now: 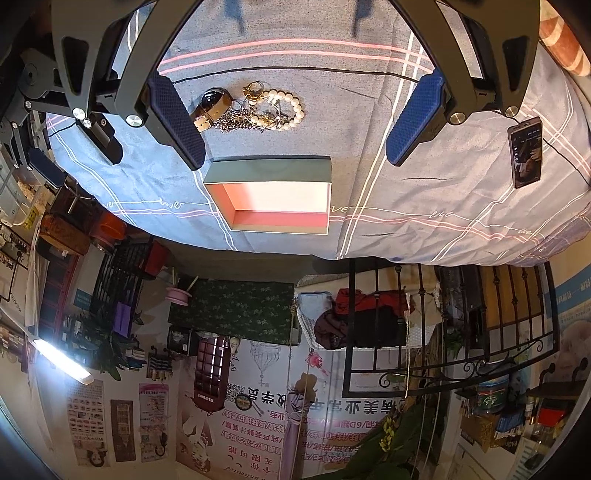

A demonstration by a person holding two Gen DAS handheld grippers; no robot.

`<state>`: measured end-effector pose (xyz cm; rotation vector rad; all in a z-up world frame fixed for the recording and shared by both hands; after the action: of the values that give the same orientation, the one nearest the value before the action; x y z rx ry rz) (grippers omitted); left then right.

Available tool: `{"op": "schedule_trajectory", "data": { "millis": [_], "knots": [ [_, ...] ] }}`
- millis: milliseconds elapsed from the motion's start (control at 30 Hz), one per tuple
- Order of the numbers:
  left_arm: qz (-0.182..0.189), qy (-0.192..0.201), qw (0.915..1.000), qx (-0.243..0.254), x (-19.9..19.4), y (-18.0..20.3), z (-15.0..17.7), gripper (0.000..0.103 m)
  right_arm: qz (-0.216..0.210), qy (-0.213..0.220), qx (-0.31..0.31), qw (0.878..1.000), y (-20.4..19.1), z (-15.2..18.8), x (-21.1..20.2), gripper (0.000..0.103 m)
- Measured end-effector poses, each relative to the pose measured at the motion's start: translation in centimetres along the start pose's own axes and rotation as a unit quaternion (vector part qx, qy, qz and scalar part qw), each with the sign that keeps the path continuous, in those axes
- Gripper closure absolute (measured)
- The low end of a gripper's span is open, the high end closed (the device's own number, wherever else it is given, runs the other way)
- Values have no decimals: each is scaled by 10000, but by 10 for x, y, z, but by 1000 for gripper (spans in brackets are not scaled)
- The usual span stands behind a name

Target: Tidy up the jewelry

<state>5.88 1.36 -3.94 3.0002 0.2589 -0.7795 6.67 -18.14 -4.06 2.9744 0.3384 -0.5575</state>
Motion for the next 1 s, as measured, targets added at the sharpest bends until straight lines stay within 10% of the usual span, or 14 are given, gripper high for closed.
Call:
{"op": "schedule_trajectory", "data": {
  "millis": [567, 867, 1000],
  "knots": [
    [-45, -208, 9998, 62, 14, 4, 3, 6, -42, -323, 34, 9995, 4, 0, 15, 6],
    [175, -2302, 9702, 740, 93, 7, 69, 8, -888, -1840, 302, 9784, 5, 34, 72, 6],
    [324, -2510, 9640, 815, 109, 11, 78, 13, -1075, -2173, 468, 9690, 6, 57, 90, 6]
  ]
}}
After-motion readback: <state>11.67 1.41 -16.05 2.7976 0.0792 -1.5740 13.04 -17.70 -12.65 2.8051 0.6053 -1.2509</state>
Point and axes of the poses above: each gripper's, at about its wrist camera, not at the fingertips, and x roughly the way its jaws point, y to its right, z to its underside, the point moved 6 cm from there along x, roughly the way its jaws point, and after that the axes turned 10 degrees about -z, right-handed, at the moved point
